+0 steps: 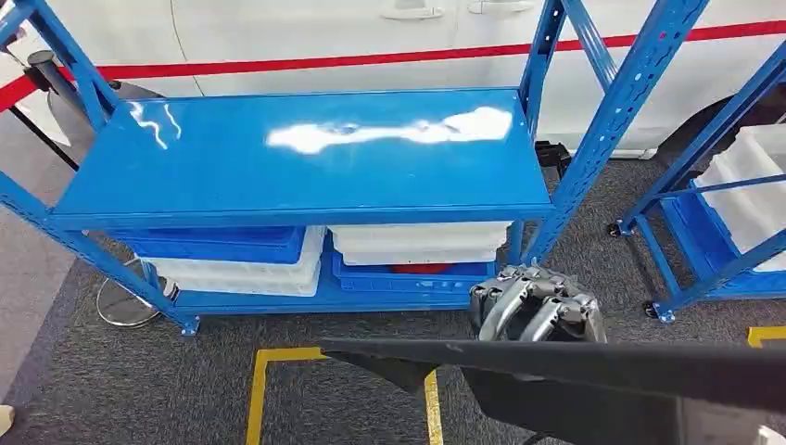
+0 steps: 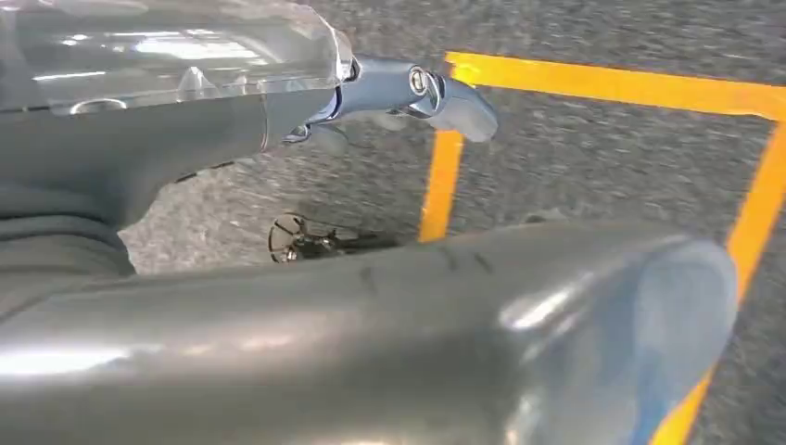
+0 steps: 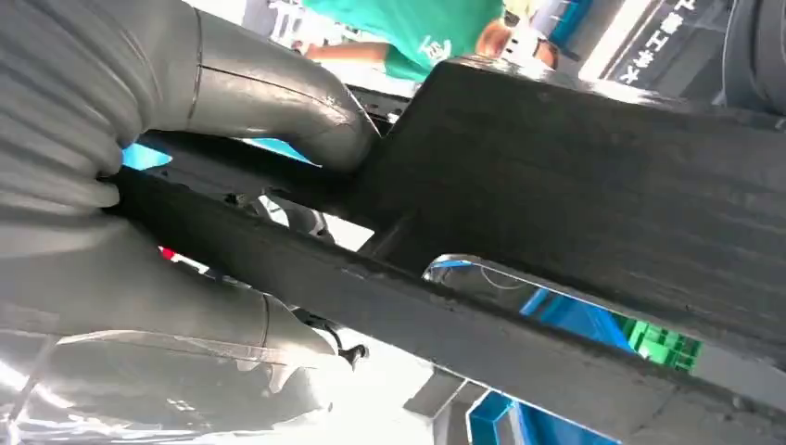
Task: Take the parts from the cabinet and place them on the table.
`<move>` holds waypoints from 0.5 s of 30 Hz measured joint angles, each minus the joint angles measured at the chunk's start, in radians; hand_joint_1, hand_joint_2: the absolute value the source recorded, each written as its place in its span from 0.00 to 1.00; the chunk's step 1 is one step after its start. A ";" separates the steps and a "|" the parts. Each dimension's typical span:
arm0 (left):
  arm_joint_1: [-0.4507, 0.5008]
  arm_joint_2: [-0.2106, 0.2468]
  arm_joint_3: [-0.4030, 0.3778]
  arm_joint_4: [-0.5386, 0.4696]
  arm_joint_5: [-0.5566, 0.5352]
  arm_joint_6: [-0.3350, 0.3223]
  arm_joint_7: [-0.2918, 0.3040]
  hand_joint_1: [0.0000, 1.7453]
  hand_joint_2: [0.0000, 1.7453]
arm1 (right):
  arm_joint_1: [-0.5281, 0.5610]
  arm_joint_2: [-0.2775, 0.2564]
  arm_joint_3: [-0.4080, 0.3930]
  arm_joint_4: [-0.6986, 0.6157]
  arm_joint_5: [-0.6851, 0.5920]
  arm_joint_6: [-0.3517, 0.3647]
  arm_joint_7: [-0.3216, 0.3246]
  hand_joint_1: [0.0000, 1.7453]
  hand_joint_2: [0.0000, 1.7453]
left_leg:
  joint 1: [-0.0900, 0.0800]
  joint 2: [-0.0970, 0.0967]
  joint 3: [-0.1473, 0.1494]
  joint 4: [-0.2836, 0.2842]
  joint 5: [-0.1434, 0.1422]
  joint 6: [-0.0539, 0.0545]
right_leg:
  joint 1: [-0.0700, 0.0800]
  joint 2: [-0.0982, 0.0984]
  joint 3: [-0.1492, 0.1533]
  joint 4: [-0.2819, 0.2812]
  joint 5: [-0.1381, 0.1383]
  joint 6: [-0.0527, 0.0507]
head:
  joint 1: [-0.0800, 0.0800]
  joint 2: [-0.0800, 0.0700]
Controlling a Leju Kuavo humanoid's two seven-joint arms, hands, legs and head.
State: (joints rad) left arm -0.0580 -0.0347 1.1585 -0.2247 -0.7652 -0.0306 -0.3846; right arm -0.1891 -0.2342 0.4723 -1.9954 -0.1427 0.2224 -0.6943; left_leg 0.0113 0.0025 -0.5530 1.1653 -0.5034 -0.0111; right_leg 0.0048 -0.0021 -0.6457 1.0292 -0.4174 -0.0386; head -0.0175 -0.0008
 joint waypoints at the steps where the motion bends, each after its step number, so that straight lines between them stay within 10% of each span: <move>1: -0.001 0.008 0.003 -0.002 0.001 0.005 0.005 0.00 0.00 | 0.008 -0.007 -0.006 -0.006 0.000 0.003 0.000 0.94 1.00 | -0.007 -0.001 0.073 -0.095 -0.020 0.016 | -0.001 -0.001 -0.004 0.002 0.008 0.002 | 0.001 0.000; 2: -0.001 0.008 0.005 -0.003 0.001 0.006 0.007 0.00 0.00 | 0.015 -0.015 -0.012 -0.012 -0.001 0.007 0.000 0.94 1.00 | -0.011 0.001 0.126 -0.182 -0.046 0.021 | 0.004 0.000 -0.005 0.003 0.015 0.007 | 0.000 0.000; 6: 0.003 0.006 0.016 -0.003 0.009 0.011 0.014 0.00 0.00 | 0.043 -0.044 -0.039 -0.028 -0.004 0.039 0.000 0.94 1.00 | -0.010 0.003 0.112 -0.216 -0.011 0.030 | -0.001 -0.004 -0.010 -0.012 0.049 0.033 | -0.001 0.000; 10: 0.005 0.000 0.020 -0.003 0.008 0.011 0.015 0.00 0.00 | 0.059 -0.054 -0.073 -0.029 0.008 0.048 0.000 0.94 1.00 | -0.008 0.012 0.051 -0.214 0.042 0.042 | -0.016 0.002 -0.057 0.178 -0.172 0.052 | 0.000 0.000; 11: 0.005 -0.003 0.020 -0.003 0.008 0.010 0.013 0.00 0.00 | 0.062 -0.055 -0.079 -0.029 0.011 0.048 0.000 0.94 1.00 | -0.008 0.012 0.034 -0.209 0.053 0.041 | -0.019 0.002 -0.067 0.241 -0.190 0.056 | 0.000 0.000; 13: 0.005 -0.008 0.020 -0.003 0.007 0.007 0.010 0.00 0.00 | 0.065 -0.056 -0.085 -0.027 0.011 0.048 0.000 0.94 1.00 | -0.004 0.013 -0.006 -0.193 0.070 0.034 | -0.026 0.001 -0.053 0.294 -0.136 0.065 | 0.000 0.000; 15: 0.005 -0.013 0.020 -0.003 0.002 0.004 0.006 0.00 0.00 | 0.066 -0.056 -0.087 -0.027 0.006 0.054 0.000 0.94 1.00 | 0.003 0.013 -0.043 -0.172 0.077 0.025 | -0.035 0.001 0.032 0.197 -0.062 0.076 | 0.000 0.000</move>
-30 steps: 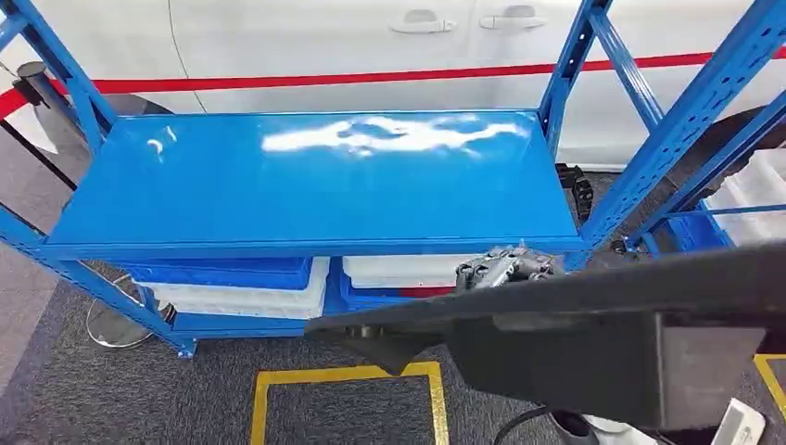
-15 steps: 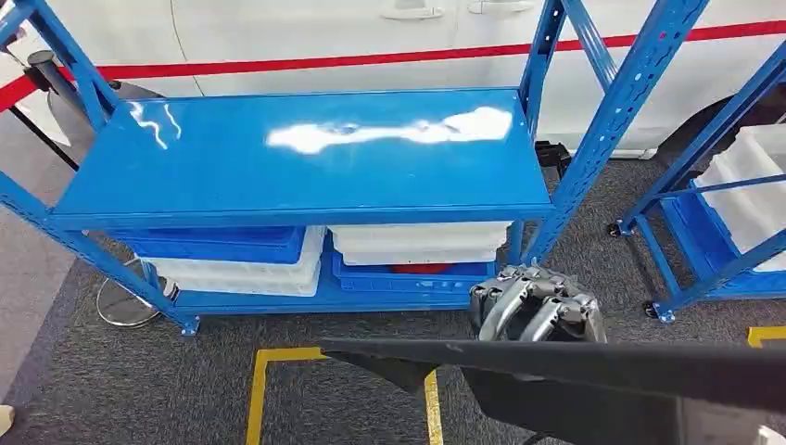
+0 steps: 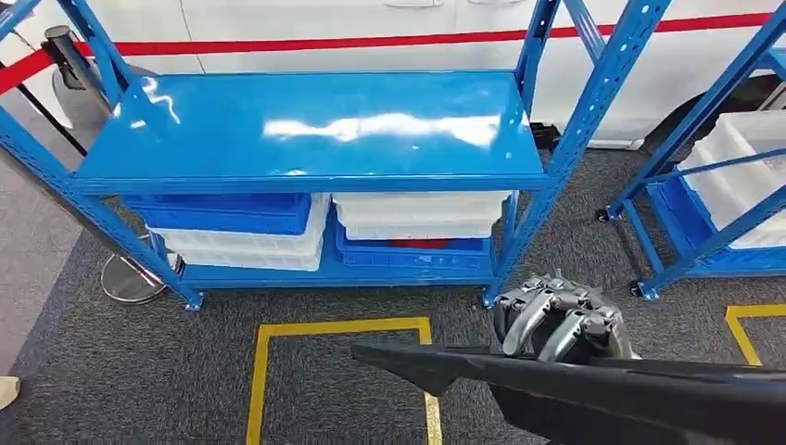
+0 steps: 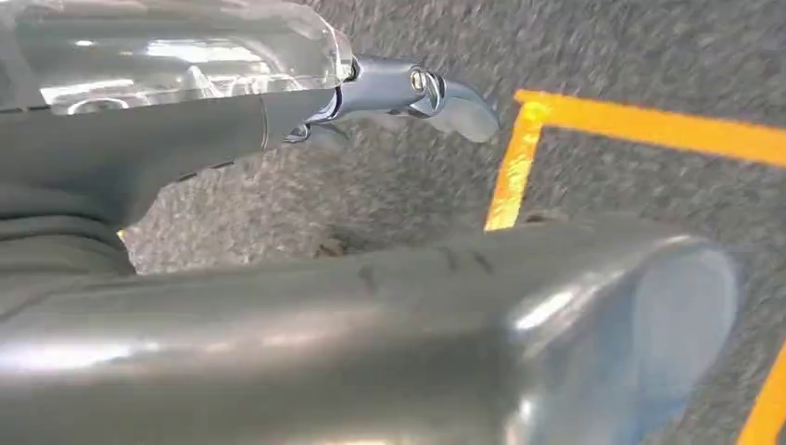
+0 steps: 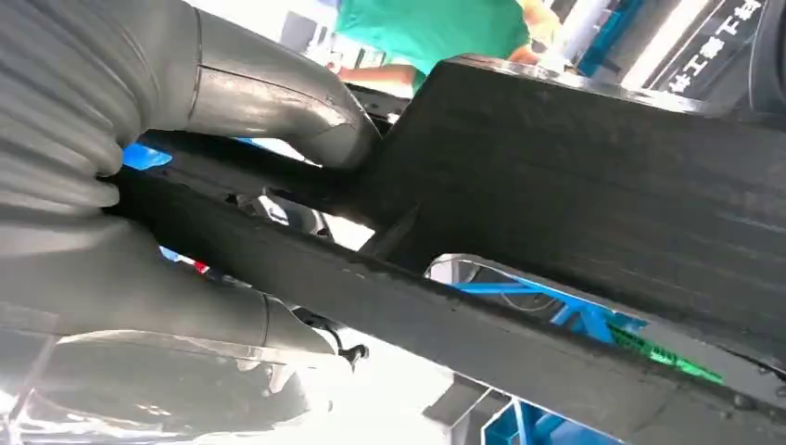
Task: Take the parts from the cabinet and place them on the table.
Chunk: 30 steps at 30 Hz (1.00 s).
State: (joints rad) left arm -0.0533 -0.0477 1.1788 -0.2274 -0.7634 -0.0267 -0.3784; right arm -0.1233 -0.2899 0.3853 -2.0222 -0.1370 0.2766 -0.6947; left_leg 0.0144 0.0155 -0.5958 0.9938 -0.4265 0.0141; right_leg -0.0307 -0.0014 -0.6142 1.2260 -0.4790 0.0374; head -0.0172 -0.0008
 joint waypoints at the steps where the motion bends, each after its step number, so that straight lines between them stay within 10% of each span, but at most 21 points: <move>1: -0.001 -0.002 0.000 0.000 -0.004 0.000 -0.001 0.00 0.00 | 0.000 0.000 -0.002 0.000 -0.004 0.003 0.000 0.94 1.00 | 0.001 -0.001 -0.015 0.014 0.003 -0.006 | -0.006 -0.001 0.060 -0.079 -0.002 0.005 | 0.000 0.000; 2: 0.000 -0.001 0.000 -0.001 -0.006 0.000 -0.002 0.00 0.00 | -0.002 0.000 -0.002 0.000 -0.006 0.006 0.000 0.94 1.00 | -0.002 -0.005 -0.029 0.029 0.004 -0.014 | 0.002 0.001 0.122 -0.173 -0.061 0.008 | 0.002 0.000; 3: 0.001 -0.001 0.000 -0.001 -0.012 0.000 -0.001 0.00 0.00 | -0.002 0.000 -0.004 0.000 -0.007 0.010 0.000 0.94 1.00 | -0.003 -0.004 -0.031 0.035 0.008 -0.021 | 0.005 0.004 0.136 -0.204 -0.081 -0.013 | -0.002 0.000; 6: 0.002 0.000 0.000 -0.001 -0.013 0.000 0.009 0.00 0.00 | 0.001 0.001 -0.004 0.002 -0.007 0.003 0.000 0.94 1.00 | 0.001 -0.005 -0.034 0.030 0.028 -0.045 | 0.008 0.001 0.119 -0.202 -0.066 -0.041 | 0.001 0.000; 11: 0.003 0.007 0.004 -0.001 -0.015 0.001 0.029 0.00 0.00 | 0.011 0.009 -0.005 0.003 0.004 0.004 0.000 0.94 1.00 | 0.006 -0.007 -0.129 0.290 -0.153 -0.059 | 0.016 -0.012 0.090 -0.203 -0.038 -0.074 | -0.001 0.000; 13: 0.004 0.011 0.009 -0.001 -0.016 0.001 0.036 0.00 0.00 | 0.019 0.018 -0.005 0.003 0.034 0.007 0.000 0.94 1.00 | 0.005 -0.007 -0.129 0.333 -0.146 -0.053 | 0.024 -0.018 0.083 -0.201 -0.034 -0.076 | -0.001 0.000; 16: 0.003 0.016 0.010 -0.001 -0.023 0.000 0.038 0.00 0.00 | 0.020 0.024 -0.004 0.003 0.063 0.005 0.000 0.94 1.00 | -0.012 0.010 0.023 0.089 -0.039 -0.017 | 0.035 -0.039 0.088 -0.200 -0.034 -0.076 | 0.000 0.000; 17: 0.000 0.022 0.010 -0.002 -0.025 0.000 0.039 0.00 0.00 | 0.022 0.025 -0.003 0.003 0.071 0.002 0.000 0.94 1.00 | -0.020 0.041 0.052 0.037 -0.058 -0.003 | 0.039 -0.049 0.087 -0.201 -0.035 -0.075 | 0.001 0.000; 21: 0.000 0.024 0.018 -0.004 -0.022 0.019 0.043 0.00 0.00 | 0.038 0.026 0.009 0.005 0.090 -0.008 0.000 0.94 1.00 | -0.031 0.020 0.047 0.011 -0.042 0.009 | 0.035 -0.083 0.086 -0.210 -0.027 -0.058 | 0.000 0.000; 24: 0.001 0.023 0.026 -0.004 -0.019 0.023 0.043 0.00 0.00 | 0.038 0.025 0.017 0.008 0.102 -0.004 0.000 0.94 1.00 | -0.012 -0.002 0.058 -0.030 -0.014 0.016 | 0.031 -0.014 0.042 -0.116 -0.103 -0.045 | 0.004 0.000; 27: -0.001 0.028 0.035 -0.004 -0.016 0.003 0.043 0.00 0.00 | 0.007 0.026 0.059 0.035 0.110 -0.016 0.003 0.94 1.00 | -0.012 -0.028 0.048 -0.024 -0.012 0.013 | 0.019 -0.002 -0.058 0.086 -0.174 -0.034 | 0.005 0.000; 30: -0.003 0.032 0.037 -0.004 -0.023 -0.009 0.042 0.00 0.00 | -0.016 0.034 0.102 0.043 0.123 -0.048 0.026 0.94 1.00 | -0.006 -0.065 0.046 -0.005 -0.019 0.002 | 0.007 0.003 0.000 -0.046 -0.057 -0.026 | 0.005 0.000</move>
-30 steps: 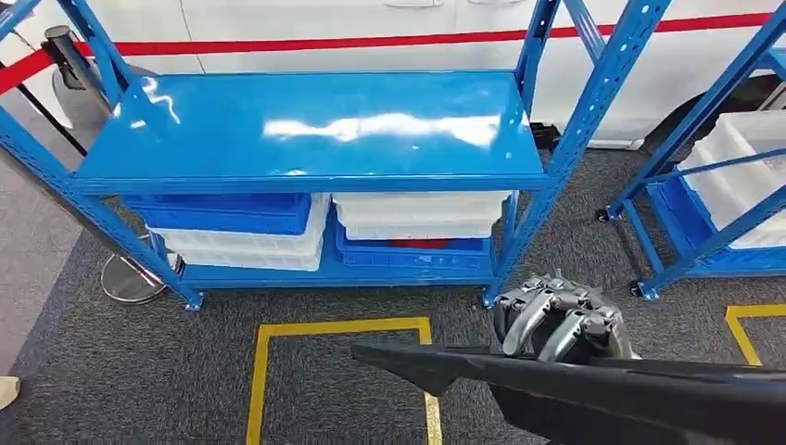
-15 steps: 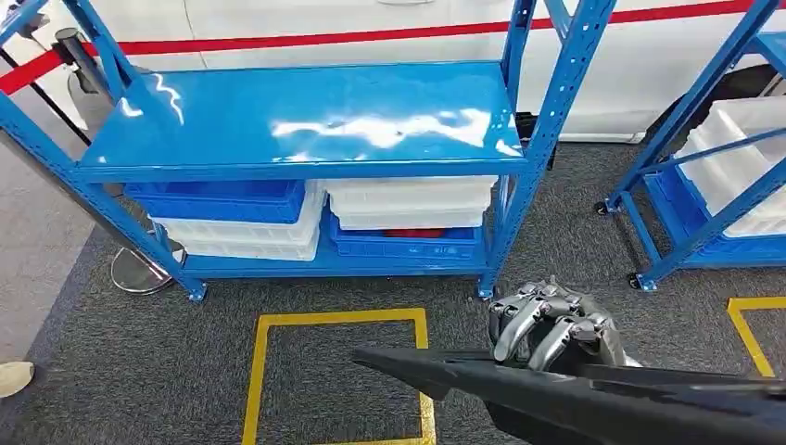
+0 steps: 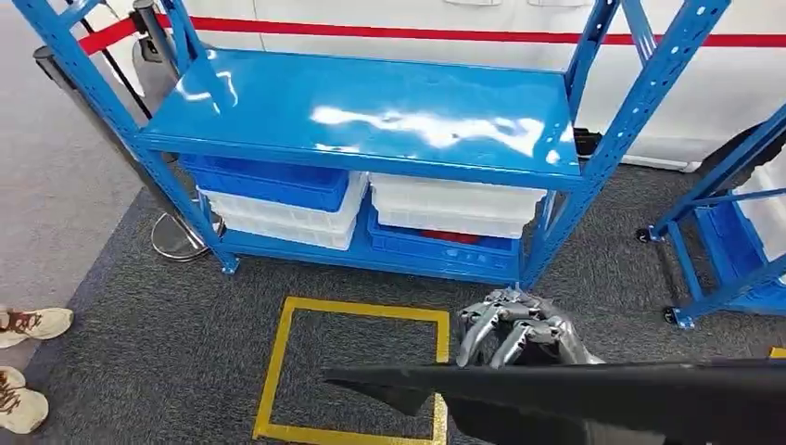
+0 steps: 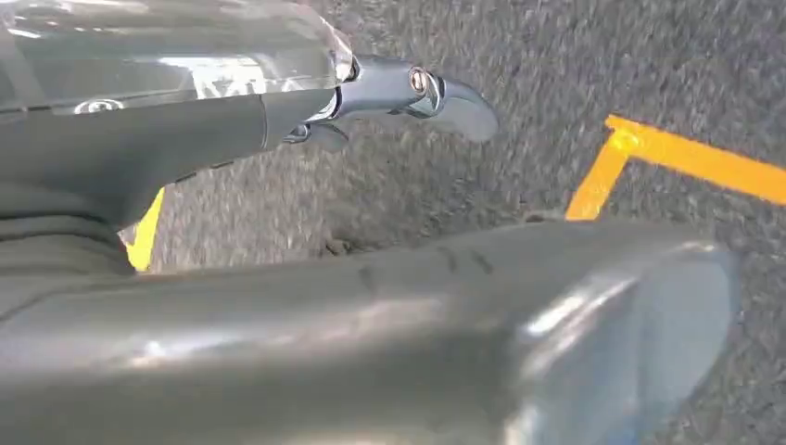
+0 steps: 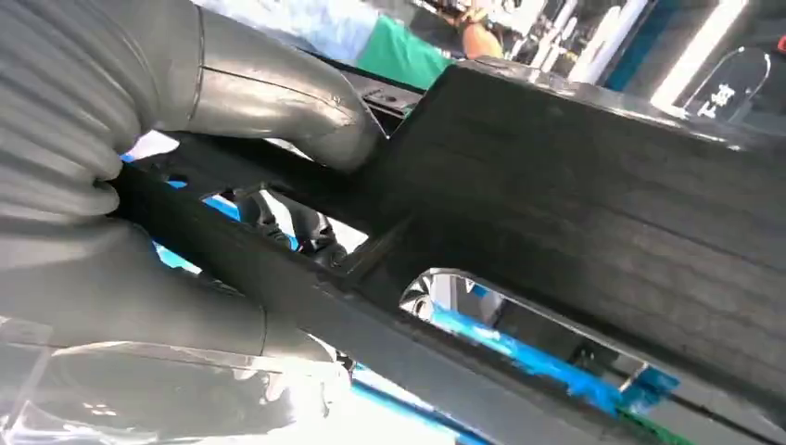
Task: Take the parts from the cabinet and place them on the table.
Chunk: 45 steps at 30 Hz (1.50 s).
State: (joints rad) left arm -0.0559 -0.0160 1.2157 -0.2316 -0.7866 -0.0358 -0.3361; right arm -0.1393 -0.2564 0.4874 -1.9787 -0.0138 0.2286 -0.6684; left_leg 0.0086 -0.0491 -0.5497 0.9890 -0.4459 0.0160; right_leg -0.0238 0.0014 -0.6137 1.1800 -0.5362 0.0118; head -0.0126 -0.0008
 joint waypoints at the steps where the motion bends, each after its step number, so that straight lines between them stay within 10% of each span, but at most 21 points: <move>1: -0.001 0.001 0.000 0.000 -0.002 -0.002 0.000 0.00 0.00 | -0.003 0.002 0.013 0.001 0.004 -0.007 0.002 0.94 1.00 | 0.003 -0.012 -0.001 0.010 -0.005 -0.007 | -0.005 0.016 0.039 -0.087 0.048 0.003 | 0.001 0.000; 3: -0.008 0.006 0.003 0.000 -0.003 -0.002 -0.003 0.00 0.00 | 0.001 0.006 0.036 0.005 0.011 -0.018 -0.004 0.94 1.00 | 0.001 -0.034 -0.028 0.040 -0.011 -0.021 | -0.011 0.094 0.051 -0.133 0.035 0.003 | 0.002 0.000; 7: 0.000 0.012 0.006 -0.002 -0.003 0.020 -0.017 0.00 0.00 | 0.005 0.015 0.059 0.010 0.023 -0.023 -0.023 0.94 1.00 | 0.011 -0.064 -0.050 0.037 -0.005 -0.044 | -0.011 0.050 0.041 -0.131 0.035 -0.019 | 0.005 0.000; 9: -0.001 0.012 0.006 -0.002 -0.004 0.036 -0.028 0.00 0.00 | 0.010 0.024 0.067 0.013 0.027 -0.018 -0.023 0.94 1.00 | 0.005 0.021 -0.083 0.109 -0.051 -0.053 | -0.007 0.025 0.046 -0.136 0.038 -0.030 | -0.003 0.000; 11: -0.007 0.013 0.006 -0.002 -0.010 0.048 -0.032 0.00 0.00 | 0.019 0.029 0.073 0.015 0.035 -0.013 -0.023 0.94 1.00 | 0.006 0.041 -0.160 0.272 -0.126 -0.059 | -0.001 -0.005 0.045 -0.136 0.037 -0.033 | -0.003 0.000; 13: -0.005 0.013 0.006 -0.002 -0.016 0.053 -0.032 0.00 0.00 | 0.026 0.037 0.080 0.019 0.041 -0.013 -0.023 0.94 1.00 | 0.006 0.043 -0.192 0.347 -0.135 -0.058 | 0.003 -0.030 0.046 -0.135 0.035 -0.037 | -0.003 0.000; 16: -0.001 0.014 0.006 -0.002 -0.019 0.056 -0.032 0.00 0.00 | 0.031 0.045 0.084 0.021 0.042 -0.014 -0.023 0.94 1.00 | 0.002 0.059 -0.083 0.140 -0.021 -0.042 | 0.008 -0.059 0.055 -0.136 0.029 -0.037 | -0.003 0.000; 18: -0.005 0.018 0.006 -0.002 -0.019 0.060 -0.032 0.00 0.00 | 0.034 0.050 0.084 0.021 0.043 -0.014 -0.023 0.94 1.00 | -0.020 0.126 -0.027 0.033 -0.014 -0.022 | 0.016 -0.077 0.059 -0.137 0.025 -0.032 | -0.002 0.000; 22: 0.001 0.020 0.006 -0.002 -0.027 0.059 -0.035 0.00 0.00 | 0.038 0.061 0.085 0.035 0.045 -0.008 -0.019 0.94 1.00 | -0.021 0.087 -0.033 0.018 -0.001 -0.006 | 0.016 -0.109 0.065 -0.145 0.027 -0.013 | -0.002 0.000; 24: 0.001 0.017 0.006 -0.002 -0.036 0.058 -0.041 0.00 0.00 | 0.043 0.066 0.086 0.052 0.056 0.005 -0.014 0.94 1.00 | -0.008 0.070 -0.024 0.001 0.012 0.004 | 0.010 -0.030 0.045 -0.093 -0.016 -0.008 | 0.000 0.000; 27: -0.006 0.016 0.006 -0.002 -0.046 0.053 -0.048 0.00 0.00 | 0.056 0.071 0.094 0.086 0.079 0.009 -0.009 0.94 1.00 | -0.009 0.034 -0.028 0.003 0.013 0.006 | 0.009 -0.003 -0.056 0.110 -0.108 -0.005 | 0.000 0.000; 29: -0.005 0.015 0.006 -0.002 -0.054 0.049 -0.056 0.00 0.00 | 0.061 0.077 0.106 0.124 0.103 0.007 -0.007 0.94 1.00 | -0.009 0.011 -0.028 0.006 0.012 0.004 | 0.010 -0.003 -0.067 0.120 -0.082 -0.003 | 0.001 0.000; 32: -0.005 0.015 0.004 -0.002 -0.066 0.043 -0.069 0.00 0.00 | 0.061 0.099 0.122 0.184 0.132 -0.003 -0.003 0.94 1.00 | -0.004 -0.032 -0.030 0.028 0.002 -0.008 | 0.002 0.025 0.026 -0.092 0.054 -0.004 | 0.001 0.000; 33: -0.005 0.015 0.003 -0.002 -0.073 0.043 -0.072 0.00 0.00 | 0.057 0.107 0.127 0.210 0.136 -0.008 -0.003 0.94 1.00 | -0.006 -0.041 -0.040 0.034 -0.002 -0.015 | 0.000 0.075 0.035 -0.103 0.033 -0.007 | 0.001 0.000; 37: -0.006 0.019 0.002 -0.003 -0.082 0.040 -0.082 0.00 0.00 | 0.026 0.157 0.150 0.308 0.139 -0.023 -0.003 0.94 1.00 | 0.003 -0.081 -0.059 0.040 0.007 -0.036 | 0.006 0.051 0.033 -0.121 0.037 -0.025 | 0.000 0.000; 40: -0.013 0.024 0.001 -0.002 -0.087 0.040 -0.079 0.00 0.00 | 0.009 0.184 0.158 0.327 0.124 -0.029 -0.005 0.94 1.00 | -0.002 0.026 -0.110 0.150 -0.056 -0.056 | 0.004 0.010 0.043 -0.132 0.039 -0.040 | -0.008 0.000; 43: -0.019 0.026 0.001 -0.002 -0.091 0.040 -0.079 0.00 0.00 | 0.007 0.187 0.163 0.327 0.116 -0.027 -0.004 0.94 1.00 | 0.004 0.044 -0.209 0.346 -0.125 -0.063 | 0.008 -0.033 0.045 -0.131 0.034 -0.047 | -0.009 0.000; 45: -0.013 0.027 0.001 -0.002 -0.091 0.039 -0.079 0.00 0.00 | 0.006 0.188 0.169 0.318 0.110 -0.026 -0.003 0.94 1.00 | 0.005 0.046 -0.179 0.283 -0.070 -0.059 | 0.011 -0.055 0.050 -0.132 0.029 -0.047 | -0.009 0.000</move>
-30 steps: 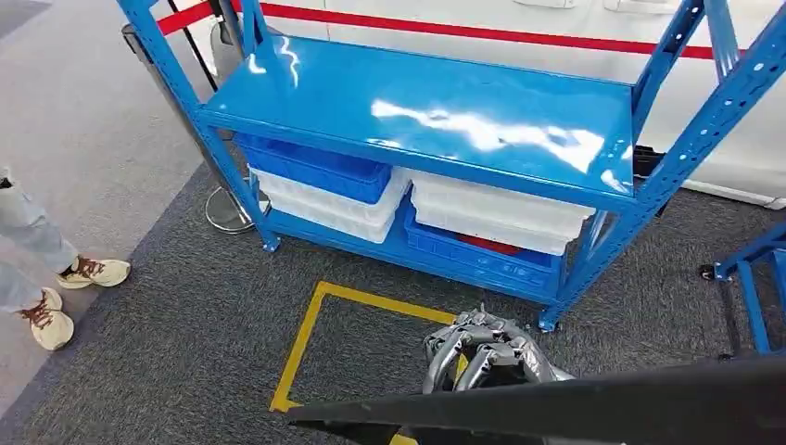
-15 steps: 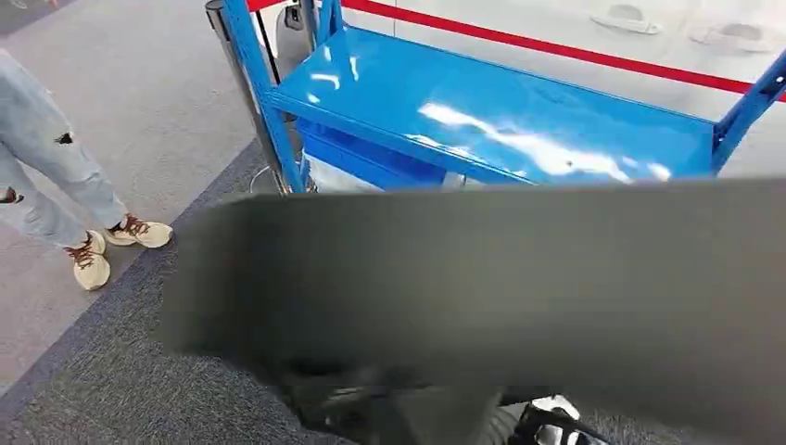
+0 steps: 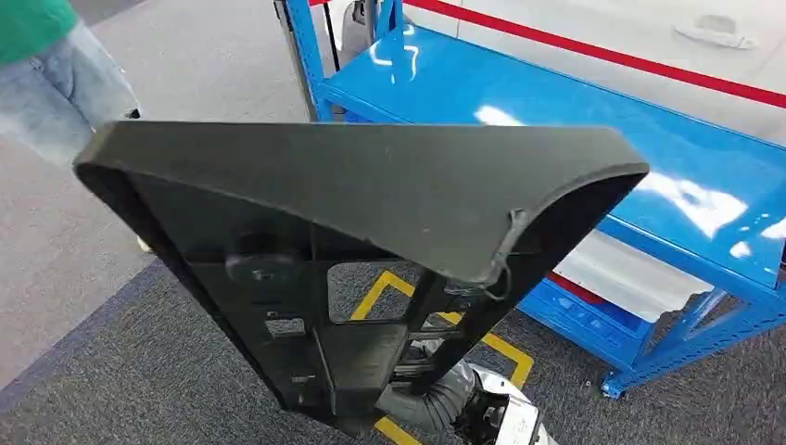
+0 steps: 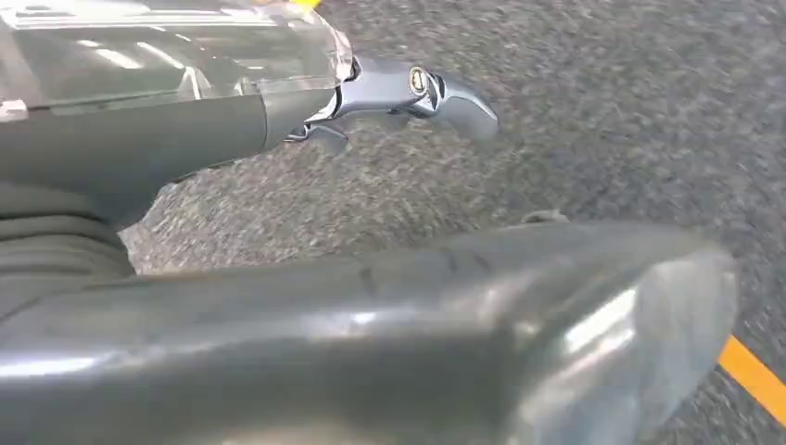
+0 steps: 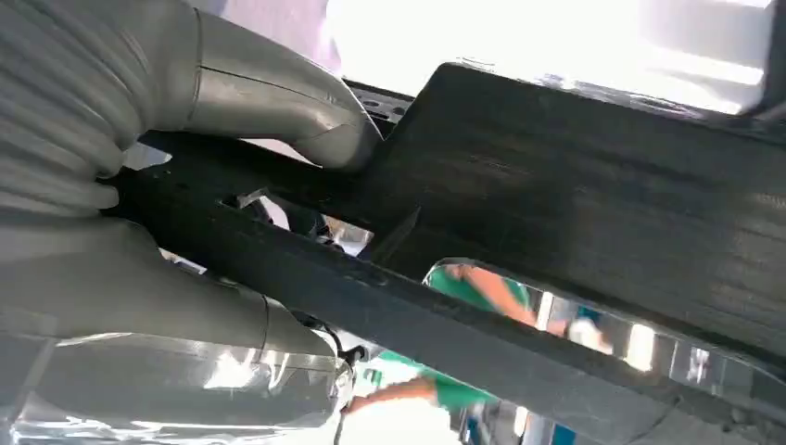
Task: Take the parts from the cabinet and place them on the table.
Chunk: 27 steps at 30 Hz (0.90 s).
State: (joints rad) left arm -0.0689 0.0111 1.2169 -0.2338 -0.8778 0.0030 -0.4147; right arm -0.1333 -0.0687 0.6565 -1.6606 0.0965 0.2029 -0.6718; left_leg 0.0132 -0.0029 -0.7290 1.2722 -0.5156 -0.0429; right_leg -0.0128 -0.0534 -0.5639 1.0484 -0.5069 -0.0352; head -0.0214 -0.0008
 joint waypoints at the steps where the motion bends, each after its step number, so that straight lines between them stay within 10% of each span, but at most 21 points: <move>1: 0.000 0.002 0.000 0.000 -0.001 -0.003 0.000 0.00 0.00 | 0.000 0.000 0.002 -0.010 -0.002 0.001 0.001 0.94 1.00 | -0.001 0.006 0.049 -0.092 0.047 0.007 | 0.002 -0.011 0.005 -0.001 -0.003 0.001 | 0.000 0.000; 3: -0.004 0.009 0.000 0.000 -0.003 -0.006 0.000 0.00 0.00 | -0.004 0.002 0.008 -0.030 -0.005 0.004 0.001 0.94 1.00 | -0.018 0.071 0.127 -0.241 0.078 0.028 | 0.005 -0.029 0.014 -0.005 -0.008 0.003 | 0.001 0.000; 8: -0.001 0.019 0.000 0.000 -0.003 -0.008 -0.001 0.00 0.00 | -0.006 0.003 0.016 -0.054 -0.013 0.010 0.001 0.94 1.00 | -0.028 0.031 0.139 -0.275 0.088 0.056 | 0.011 -0.073 0.036 -0.026 -0.010 0.028 | 0.000 0.000; 11: -0.006 0.015 -0.001 0.000 -0.008 -0.013 -0.004 0.00 0.00 | -0.010 0.002 0.018 -0.063 -0.026 0.016 0.001 0.94 1.00 | -0.014 0.003 0.155 -0.299 0.102 0.064 | 0.006 0.038 -0.028 0.125 -0.100 0.030 | 0.003 0.000; 13: -0.008 0.012 -0.003 0.000 -0.014 -0.019 -0.004 0.00 0.00 | -0.006 -0.002 0.019 -0.064 -0.032 0.018 0.003 0.94 1.00 | -0.014 -0.024 0.152 -0.295 0.101 0.065 | 0.005 0.053 -0.107 0.269 -0.148 0.034 | 0.002 0.000; 16: -0.005 0.008 -0.007 0.000 -0.024 -0.026 0.000 0.00 0.00 | -0.006 -0.005 0.023 -0.075 -0.046 0.018 0.005 0.94 1.00 | -0.009 -0.065 0.152 -0.280 0.092 0.057 | 0.001 0.056 -0.080 0.174 -0.045 0.038 | 0.003 0.000; 18: -0.004 0.006 -0.010 0.000 -0.028 -0.026 0.002 0.00 0.00 | -0.005 -0.005 0.024 -0.082 -0.053 0.018 0.005 0.94 1.00 | -0.003 -0.091 0.145 -0.256 0.078 0.045 | -0.011 0.114 -0.018 0.021 0.024 0.041 | 0.003 0.000; 19: -0.008 0.006 -0.011 0.000 -0.032 -0.026 0.003 0.00 0.00 | -0.002 -0.005 0.025 -0.083 -0.054 0.018 0.005 0.94 1.00 | -0.008 -0.101 0.135 -0.240 0.074 0.038 | -0.010 0.140 -0.012 0.008 0.012 0.042 | 0.003 0.000; 23: 0.005 0.011 -0.014 0.000 -0.037 -0.014 0.018 0.00 0.00 | 0.006 -0.004 0.033 -0.095 -0.059 0.016 0.003 0.94 1.00 | 0.000 -0.141 0.121 -0.244 0.079 0.020 | -0.010 0.099 -0.014 0.008 0.014 0.018 | 0.003 0.000; 25: 0.006 0.014 -0.015 0.000 -0.039 -0.008 0.023 0.00 0.00 | 0.010 0.000 0.035 -0.099 -0.061 0.015 0.002 0.94 1.00 | -0.006 -0.045 0.095 -0.181 0.042 0.009 | -0.009 0.074 -0.005 0.001 0.014 0.006 | -0.007 0.000; 27: 0.000 0.017 -0.015 0.000 -0.042 -0.006 0.026 0.00 0.00 | 0.015 0.000 0.037 -0.098 -0.064 0.015 0.000 0.94 1.00 | -0.002 -0.008 0.013 -0.019 -0.028 0.000 | -0.005 0.043 -0.004 0.001 0.010 0.001 | -0.006 0.000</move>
State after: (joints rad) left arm -0.0685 0.0282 1.2016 -0.2338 -0.9194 -0.0027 -0.3891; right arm -0.1184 -0.0687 0.6939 -1.7590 0.0324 0.2178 -0.6718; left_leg 0.0114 -0.0105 -0.7159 1.2536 -0.5439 -0.0425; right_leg -0.0182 -0.0107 -0.5676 1.0492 -0.4966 -0.0338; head -0.0278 -0.0008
